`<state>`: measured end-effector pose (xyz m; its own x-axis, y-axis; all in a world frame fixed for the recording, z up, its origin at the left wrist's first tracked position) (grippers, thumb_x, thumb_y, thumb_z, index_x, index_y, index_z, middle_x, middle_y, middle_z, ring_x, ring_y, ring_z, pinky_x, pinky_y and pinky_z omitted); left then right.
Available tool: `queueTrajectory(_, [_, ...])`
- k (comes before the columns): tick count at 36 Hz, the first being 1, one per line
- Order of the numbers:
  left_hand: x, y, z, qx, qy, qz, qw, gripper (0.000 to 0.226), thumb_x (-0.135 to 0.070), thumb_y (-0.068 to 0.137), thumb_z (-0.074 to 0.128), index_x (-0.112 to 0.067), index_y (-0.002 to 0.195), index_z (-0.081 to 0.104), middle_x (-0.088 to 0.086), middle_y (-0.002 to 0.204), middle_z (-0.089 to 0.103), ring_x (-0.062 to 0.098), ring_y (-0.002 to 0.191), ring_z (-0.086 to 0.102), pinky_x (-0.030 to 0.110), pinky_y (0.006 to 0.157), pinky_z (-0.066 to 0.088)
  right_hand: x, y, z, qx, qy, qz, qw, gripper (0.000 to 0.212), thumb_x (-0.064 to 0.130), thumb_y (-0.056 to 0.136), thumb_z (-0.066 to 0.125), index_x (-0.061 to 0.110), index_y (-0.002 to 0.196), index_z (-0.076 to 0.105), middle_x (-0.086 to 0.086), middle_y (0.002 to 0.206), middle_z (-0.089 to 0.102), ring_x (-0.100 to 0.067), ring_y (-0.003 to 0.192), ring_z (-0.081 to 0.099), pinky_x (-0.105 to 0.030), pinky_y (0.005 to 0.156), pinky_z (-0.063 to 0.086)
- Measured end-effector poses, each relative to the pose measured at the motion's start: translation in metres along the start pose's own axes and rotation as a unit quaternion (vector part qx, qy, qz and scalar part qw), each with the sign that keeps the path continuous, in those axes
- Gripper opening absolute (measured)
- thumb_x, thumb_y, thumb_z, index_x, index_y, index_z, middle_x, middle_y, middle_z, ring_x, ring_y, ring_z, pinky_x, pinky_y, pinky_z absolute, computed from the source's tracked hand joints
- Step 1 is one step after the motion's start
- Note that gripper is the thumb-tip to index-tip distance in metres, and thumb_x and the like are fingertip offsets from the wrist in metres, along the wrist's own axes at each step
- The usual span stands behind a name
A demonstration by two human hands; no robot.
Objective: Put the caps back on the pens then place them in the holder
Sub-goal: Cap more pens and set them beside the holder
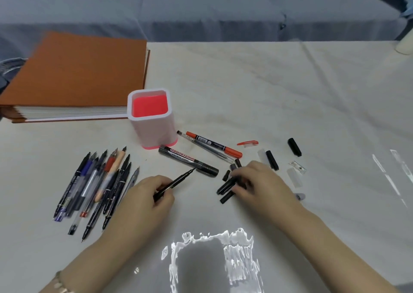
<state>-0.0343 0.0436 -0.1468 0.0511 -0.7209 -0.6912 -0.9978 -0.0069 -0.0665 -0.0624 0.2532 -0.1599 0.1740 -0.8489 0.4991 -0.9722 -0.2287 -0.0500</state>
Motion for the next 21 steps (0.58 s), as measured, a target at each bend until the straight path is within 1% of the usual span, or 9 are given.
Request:
queueTrajectory(2, [0.0, 0.0, -0.001, -0.003, -0.001, 0.002, 1.0, 0.018, -0.015, 0.087, 0.051, -0.021, 0.099, 0.064, -0.009, 0.09, 0.064, 0.004, 0.082, 0.057, 0.013, 0.068, 0.042, 0.008, -0.001, 0.005, 0.007, -0.008, -0.026, 1.0, 0.024, 0.026, 0.086, 0.057, 0.024, 0.11, 0.062, 0.009, 0.089, 0.043, -0.013, 0.098, 0.046, -0.027, 0.082, 0.04])
queueTrajectory(6, [0.0, -0.002, -0.002, -0.008, -0.007, 0.006, 1.0, 0.019, -0.015, 0.088, 0.052, -0.021, 0.101, 0.064, -0.009, 0.092, 0.063, 0.002, 0.082, 0.057, 0.009, 0.067, 0.039, 0.013, -0.004, 0.012, 0.02, -0.01, -0.053, 0.998, 0.023, 0.025, 0.082, 0.062, 0.023, 0.104, 0.066, 0.012, 0.091, 0.044, -0.009, 0.095, 0.043, -0.024, 0.082, 0.039])
queueTrajectory(10, [0.0, -0.003, 0.0, 0.001, -0.014, 0.007, 1.0, 0.019, -0.015, 0.087, 0.052, -0.022, 0.101, 0.064, -0.011, 0.091, 0.063, 0.002, 0.084, 0.057, 0.009, 0.068, 0.039, 0.01, -0.008, 0.017, 0.034, -0.069, -0.084, 0.994, 0.023, 0.022, 0.083, 0.061, 0.018, 0.105, 0.066, -0.001, 0.101, 0.055, -0.02, 0.099, 0.049, -0.028, 0.078, 0.038])
queueTrajectory(13, [-0.001, -0.003, 0.002, 0.005, -0.02, 0.004, 1.0, 0.018, -0.016, 0.087, 0.052, -0.024, 0.097, 0.064, -0.013, 0.089, 0.063, 0.001, 0.083, 0.057, 0.009, 0.067, 0.039, 0.008, -0.008, 0.018, 0.046, -0.098, -0.098, 0.989, 0.013, 0.019, 0.078, 0.064, 0.011, 0.087, 0.069, -0.005, 0.087, 0.057, -0.026, 0.085, 0.054, -0.028, 0.066, 0.034])
queueTrajectory(15, [-0.003, -0.004, 0.002, 0.005, -0.019, 0.01, 1.0, 0.017, -0.017, 0.087, 0.051, -0.026, 0.095, 0.064, -0.013, 0.088, 0.063, 0.0, 0.083, 0.057, 0.007, 0.066, 0.04, 0.009, -0.009, 0.015, 0.043, -0.11, -0.107, 0.987, 0.015, 0.025, 0.073, 0.058, 0.014, 0.073, 0.069, -0.001, 0.073, 0.059, -0.019, 0.072, 0.055, -0.026, 0.057, 0.039])
queueTrajectory(16, [-0.004, -0.004, 0.002, 0.007, -0.022, 0.013, 1.0, 0.017, -0.017, 0.087, 0.052, -0.026, 0.094, 0.063, -0.012, 0.088, 0.063, -0.001, 0.083, 0.056, 0.006, 0.066, 0.04, 0.011, -0.009, 0.013, 0.031, -0.119, -0.124, 0.985, 0.021, 0.03, 0.073, 0.053, 0.016, 0.071, 0.068, 0.002, 0.071, 0.06, -0.012, 0.072, 0.051, -0.024, 0.057, 0.041])
queueTrajectory(18, [-0.006, -0.004, 0.003, 0.014, -0.031, 0.015, 0.999, 0.016, -0.018, 0.087, 0.051, -0.027, 0.094, 0.063, -0.011, 0.089, 0.064, -0.001, 0.083, 0.057, 0.006, 0.067, 0.041, 0.015, -0.012, 0.005, 0.036, -0.032, -0.096, 0.994, 0.023, 0.033, 0.077, 0.047, 0.019, 0.079, 0.065, 0.006, 0.077, 0.059, -0.003, 0.076, 0.039, -0.019, 0.07, 0.037])
queueTrajectory(19, [-0.007, -0.005, 0.003, 0.016, -0.037, 0.015, 0.999, 0.016, -0.019, 0.087, 0.051, -0.029, 0.093, 0.063, -0.011, 0.089, 0.064, -0.002, 0.083, 0.057, 0.006, 0.067, 0.041, 0.015, -0.014, 0.001, 0.03, 0.041, -0.074, 0.996, 0.018, 0.031, 0.08, 0.046, 0.026, 0.082, 0.063, 0.008, 0.08, 0.057, -0.002, 0.078, 0.039, -0.015, 0.072, 0.033])
queueTrajectory(21, [-0.009, -0.006, 0.002, 0.019, -0.055, 0.018, 0.998, 0.016, -0.021, 0.087, 0.051, -0.033, 0.091, 0.061, -0.013, 0.088, 0.064, -0.004, 0.083, 0.056, 0.005, 0.067, 0.041, 0.014, -0.02, -0.009, -0.006, 0.19, -0.057, 0.98, 0.015, 0.029, 0.083, 0.052, 0.043, 0.08, 0.056, 0.008, 0.079, 0.059, -0.004, 0.079, 0.05, -0.01, 0.072, 0.036])
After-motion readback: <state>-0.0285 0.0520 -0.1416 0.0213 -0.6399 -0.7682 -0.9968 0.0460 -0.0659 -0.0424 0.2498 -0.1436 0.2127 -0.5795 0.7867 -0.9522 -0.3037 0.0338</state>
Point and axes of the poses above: each hand's wrist, its own y-axis towards the middle knuckle, its own z-axis out of the palm, x = y × z, the point moved 7 cm from there along y, towards the middle knuckle
